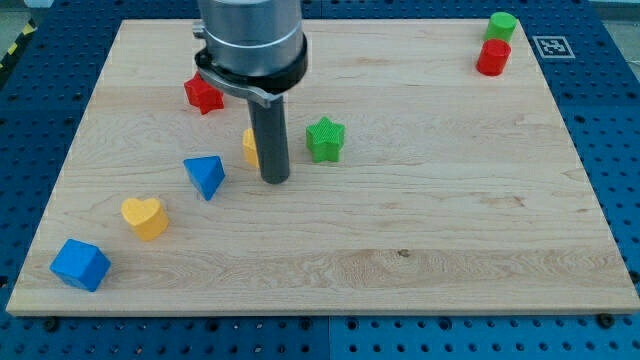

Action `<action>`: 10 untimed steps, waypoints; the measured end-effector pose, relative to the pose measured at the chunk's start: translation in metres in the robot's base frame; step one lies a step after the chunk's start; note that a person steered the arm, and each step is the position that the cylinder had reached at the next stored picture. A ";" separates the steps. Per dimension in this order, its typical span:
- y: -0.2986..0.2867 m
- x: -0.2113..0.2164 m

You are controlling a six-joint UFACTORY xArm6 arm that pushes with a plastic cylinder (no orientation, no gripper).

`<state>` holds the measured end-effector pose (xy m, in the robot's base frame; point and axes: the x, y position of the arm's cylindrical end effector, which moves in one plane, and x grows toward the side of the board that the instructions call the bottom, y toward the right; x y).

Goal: Move red star closer to the green star

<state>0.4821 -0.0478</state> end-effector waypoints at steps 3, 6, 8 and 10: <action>0.068 -0.015; 0.057 -0.030; 0.040 -0.030; 0.049 -0.032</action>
<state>0.4501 0.0009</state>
